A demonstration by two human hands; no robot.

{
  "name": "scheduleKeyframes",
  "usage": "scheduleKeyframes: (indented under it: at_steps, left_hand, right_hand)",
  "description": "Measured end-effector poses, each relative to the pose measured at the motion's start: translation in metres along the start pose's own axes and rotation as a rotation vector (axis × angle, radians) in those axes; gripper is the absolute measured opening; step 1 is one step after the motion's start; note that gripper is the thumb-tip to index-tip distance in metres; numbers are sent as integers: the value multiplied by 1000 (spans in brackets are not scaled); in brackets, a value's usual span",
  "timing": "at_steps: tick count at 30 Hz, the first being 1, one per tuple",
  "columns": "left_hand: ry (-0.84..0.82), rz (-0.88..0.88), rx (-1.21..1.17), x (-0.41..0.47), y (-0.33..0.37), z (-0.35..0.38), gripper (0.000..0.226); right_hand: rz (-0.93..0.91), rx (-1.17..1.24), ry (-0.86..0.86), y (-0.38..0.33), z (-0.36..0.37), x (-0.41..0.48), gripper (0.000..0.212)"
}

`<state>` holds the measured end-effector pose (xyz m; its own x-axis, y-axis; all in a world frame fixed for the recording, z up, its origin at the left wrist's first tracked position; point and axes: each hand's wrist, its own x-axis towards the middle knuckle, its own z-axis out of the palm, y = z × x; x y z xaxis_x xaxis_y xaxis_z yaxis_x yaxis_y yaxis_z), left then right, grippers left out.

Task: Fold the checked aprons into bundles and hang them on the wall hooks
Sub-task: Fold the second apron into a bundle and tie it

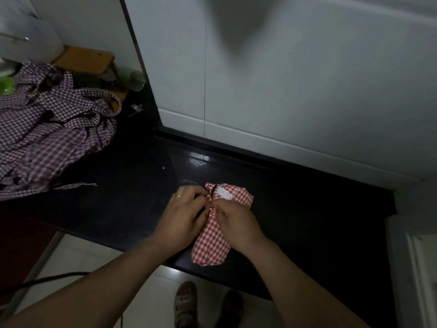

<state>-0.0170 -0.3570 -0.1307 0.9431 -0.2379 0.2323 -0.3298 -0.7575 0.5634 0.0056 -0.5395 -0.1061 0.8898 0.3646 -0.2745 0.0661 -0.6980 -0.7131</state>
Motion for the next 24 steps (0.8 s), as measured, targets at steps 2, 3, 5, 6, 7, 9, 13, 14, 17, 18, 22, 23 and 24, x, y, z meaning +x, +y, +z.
scheduleKeyframes:
  at_steps: [2, 3, 5, 6, 7, 9, 13, 14, 17, 18, 22, 23, 24]
  left_hand:
    - [19, 9, -3, 4, -3, -4, 13]
    - [17, 12, -14, 6, -3, -6, 14]
    - [0, 23, -9, 9, -4, -10, 14]
    - [-10, 28, -5, 11, -4, -11, 13]
    - [-23, 25, -11, 12, -3, -12, 11]
    - [-57, 4, -33, 16, -3, -14, 6]
    - [-95, -37, -122, 21, -2, -15, 3]
    - [-119, -65, -174, 22, -1, -15, 5]
    - [-168, -193, -331, 22, 0, -14, 5]
    - [-179, -226, -369, 20, -2, -14, 4]
    - [-256, -306, -474, 10, -8, -13, 3]
    - [-230, -347, -498, 9, -8, -12, 3]
    - [-189, -392, -520, 9, -7, -9, 8]
  right_hand:
    - [9, 46, -23, -1, 2, 1, 28]
    - [14, 61, -21, -1, 3, 1, 28]
    - [14, 30, 12, -1, 3, 2, 27]
    - [1, -11, 39, -1, 4, 3, 26]
    - [-17, -52, 66, -1, 4, 3, 24]
    - [-45, -115, 121, -4, 7, 3, 21]
    - [-30, -169, 182, -7, 13, 4, 21]
    - [-28, -175, 185, -8, 14, 3, 22]
    - [5, -137, 155, -9, 12, 2, 30]
    - [32, -100, 140, -10, 11, 2, 33]
    - [110, 19, 110, -11, 4, 6, 36]
    - [116, 26, 98, -12, 2, 7, 36]
    - [122, 48, 94, -12, 1, 8, 35]
